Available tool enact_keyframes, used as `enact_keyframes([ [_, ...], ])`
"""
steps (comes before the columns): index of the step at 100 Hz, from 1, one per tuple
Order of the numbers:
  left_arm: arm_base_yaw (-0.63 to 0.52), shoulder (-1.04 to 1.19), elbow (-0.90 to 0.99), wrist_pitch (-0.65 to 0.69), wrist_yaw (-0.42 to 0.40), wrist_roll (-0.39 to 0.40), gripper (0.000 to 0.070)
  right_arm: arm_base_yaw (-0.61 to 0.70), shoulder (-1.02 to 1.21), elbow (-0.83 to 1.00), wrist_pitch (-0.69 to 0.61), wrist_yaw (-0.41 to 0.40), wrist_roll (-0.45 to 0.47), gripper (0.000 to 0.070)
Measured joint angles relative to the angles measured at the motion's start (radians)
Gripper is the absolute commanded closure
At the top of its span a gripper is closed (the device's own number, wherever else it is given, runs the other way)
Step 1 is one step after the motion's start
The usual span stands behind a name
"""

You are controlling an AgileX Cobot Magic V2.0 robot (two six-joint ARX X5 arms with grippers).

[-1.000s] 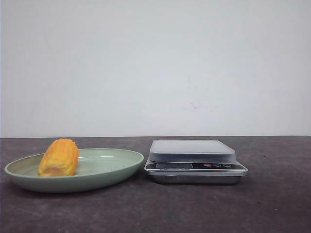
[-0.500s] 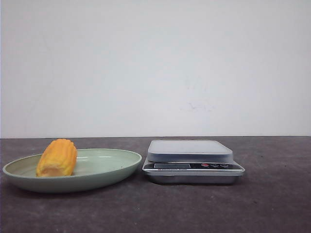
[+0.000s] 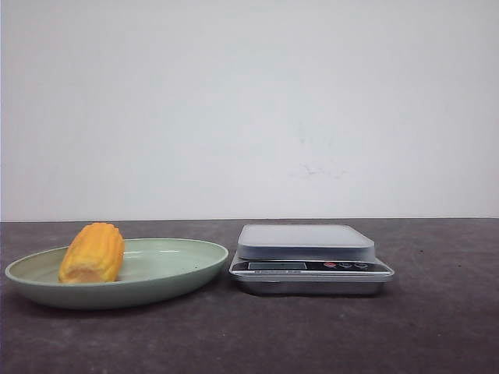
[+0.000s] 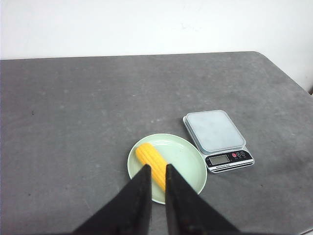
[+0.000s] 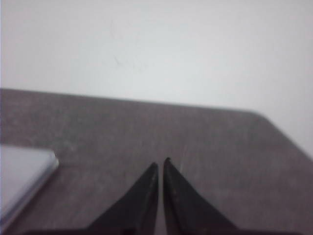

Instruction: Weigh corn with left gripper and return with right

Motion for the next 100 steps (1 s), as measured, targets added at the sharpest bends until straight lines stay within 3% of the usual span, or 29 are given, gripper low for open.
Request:
enact_keyframes([
  [18,0.0,0.0,0.001,0.0,-0.003,0.0,0.0684,-0.034,-0.009,0.0,-0.154,-0.006,0.029,0.0688],
  [30,0.0,0.0,0.001,0.0,-0.003,0.0,0.0684,-0.037,-0.008,0.002,-0.155,0.03,0.044,0.0688],
  [54,0.0,0.0,0.002,0.0,-0.003,0.0,0.0684,-0.035,-0.008,0.002,-0.155,0.009,0.121,0.0688],
  [100,0.0,0.0,0.002,0.0,-0.003,0.0,0.0684,-0.034,-0.008,0.002,-0.151,0.009,0.124,0.0688],
])
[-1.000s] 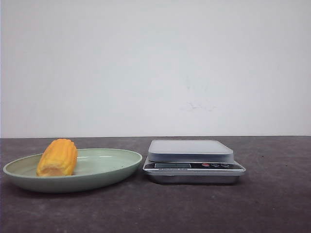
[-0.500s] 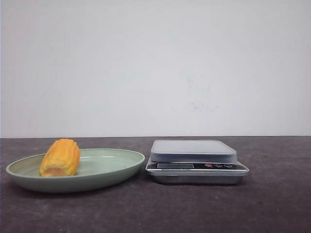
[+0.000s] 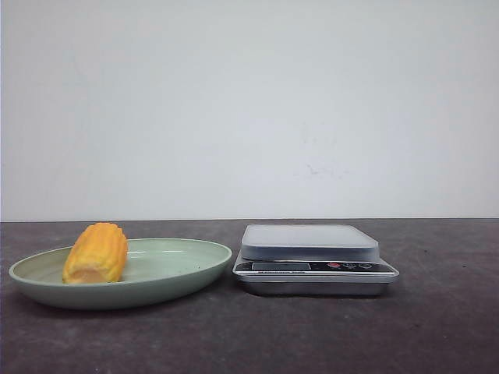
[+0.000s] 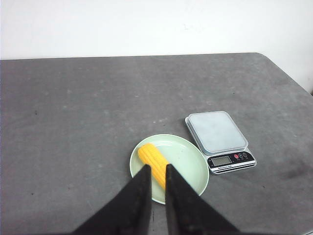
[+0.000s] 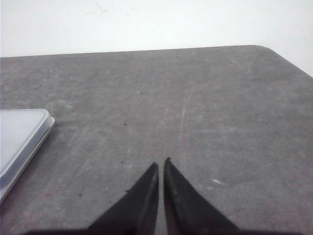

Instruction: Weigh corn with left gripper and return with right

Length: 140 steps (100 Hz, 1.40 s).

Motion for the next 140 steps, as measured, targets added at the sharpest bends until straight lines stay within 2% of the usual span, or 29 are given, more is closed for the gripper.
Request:
enact_keyframes([
  [97,0.0,0.0,0.0,0.0,0.0,0.0,0.0684,-0.02,0.0,0.0,0.0,0.0,0.0,0.0688],
  [108,0.034,0.0,0.0,0.0,0.0,0.002,0.0684,-0.02,0.0,0.0,0.0,0.0,0.0,0.0688],
  [117,0.093,0.0,-0.002,0.001,-0.027,0.018,0.0684,-0.02,0.0,0.0,0.0,0.0,0.0,0.0688],
  [126,0.15,-0.019,-0.056,0.008,-0.114,0.027,0.0684,-0.02,0.0,0.0,0.0,0.0,0.0,0.0688],
  [132,0.182,-0.058,-0.152,0.083,-0.158,0.029,0.0684,-0.02,0.0,0.0,0.0,0.0,0.0,0.0688],
  [140,0.22,-0.121,-0.317,0.309,-0.163,0.031,0.0684,-0.02,0.0,0.0,0.0,0.0,0.0,0.0688],
])
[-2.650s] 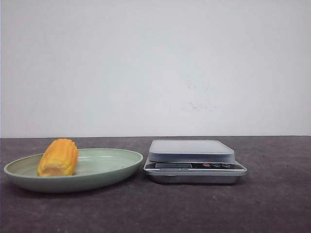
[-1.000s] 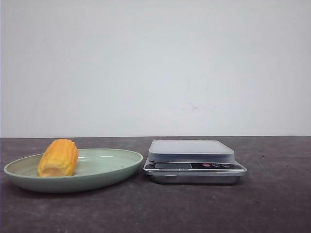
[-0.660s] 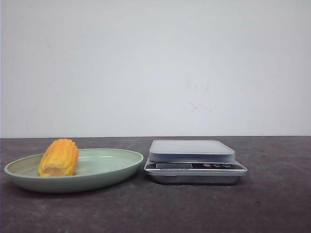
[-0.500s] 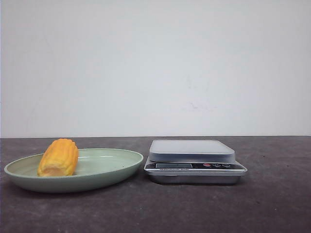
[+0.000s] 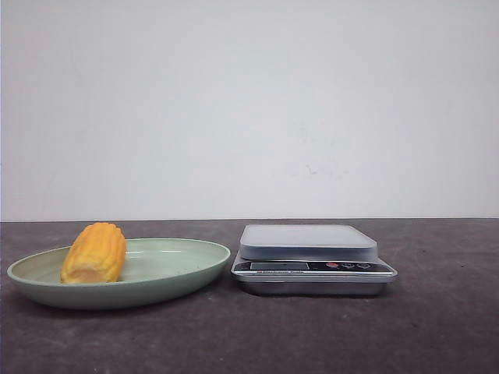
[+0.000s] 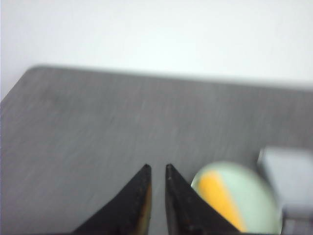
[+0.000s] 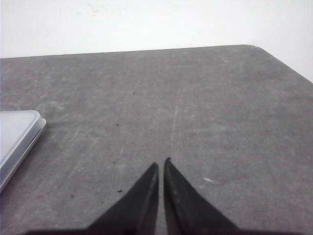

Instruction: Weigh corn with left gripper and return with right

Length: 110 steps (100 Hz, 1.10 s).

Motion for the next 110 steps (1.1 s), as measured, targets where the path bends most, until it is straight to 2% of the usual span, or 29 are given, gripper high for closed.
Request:
enact_keyframes([
  [6,0.041,-0.056,-0.155,0.204,0.032,0.0,0.0684,0.0,0.0,0.0,0.0,0.0,0.0,0.0688],
  [11,0.085,-0.107,-0.299,0.374,0.098,0.0,0.0684,0.0,0.0,0.0,0.0,0.0,0.0,0.0688],
  [23,0.217,-0.196,-0.64,0.763,0.352,-0.02,0.0684,0.0,0.0,0.0,0.0,0.0,0.0,0.0688],
  [29,0.283,-0.215,-0.776,0.898,0.473,-0.05,0.0684,0.0,0.0,0.0,0.0,0.0,0.0,0.0688],
  [33,0.322,-0.227,-0.853,0.953,0.526,-0.076,0.0684,0.0,0.0,0.0,0.0,0.0,0.0,0.0688],
  [45,0.402,-0.29,-1.012,0.977,0.541,-0.171,0.0684,0.0,0.0,0.0,0.0,0.0,0.0,0.0688],
  [58,0.43,-0.368,-1.1,0.995,0.514,-0.198,0.0684,0.0,0.0,0.0,0.0,0.0,0.0,0.0688],
  [70,0.471,-0.423,-1.166,0.999,0.502,-0.177,0.0684,0.0,0.0,0.0,0.0,0.0,0.0,0.0688],
  [92,0.546,-0.45,-1.25,0.999,0.498,-0.078,0.0684,0.0,0.0,0.0,0.0,0.0,0.0,0.0688],
  [110,0.566,-0.452,-1.252,0.94,0.498,-0.032,0.0684,0.0,0.0,0.0,0.0,0.0,0.0,0.0688],
])
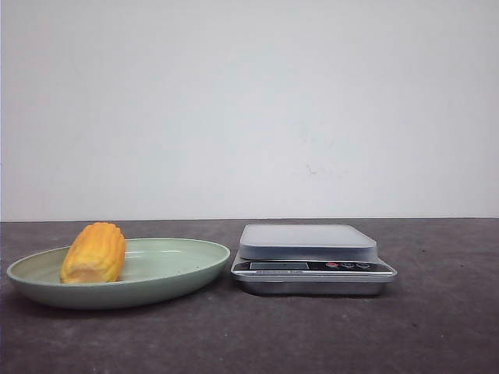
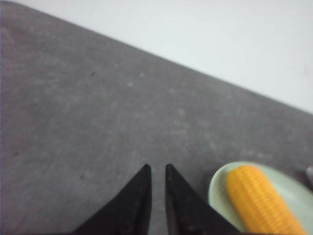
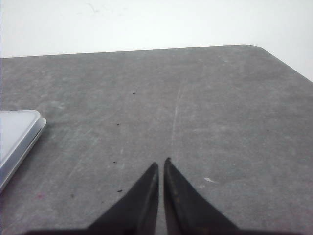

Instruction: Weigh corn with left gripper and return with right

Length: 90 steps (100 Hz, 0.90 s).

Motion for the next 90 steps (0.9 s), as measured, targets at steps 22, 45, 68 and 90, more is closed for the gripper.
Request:
enact_keyframes([
  [22,0.002,0.0,0.0,-0.002,0.036,0.101,0.0684,0.0,0.0,0.0,0.0,0.0,0.0,0.0688],
  [45,0.009,0.0,0.0,-0.002,0.04,0.151,0.0684,0.0,0.0,0.0,0.0,0.0,0.0,0.0688],
  [68,0.023,0.0,0.0,-0.002,0.041,0.152,0.0684,0.0,0.0,0.0,0.0,0.0,0.0,0.0688],
  [90,0.023,0.0,0.0,-0.002,0.04,0.152,0.0684,0.0,0.0,0.0,0.0,0.0,0.0,0.0688],
])
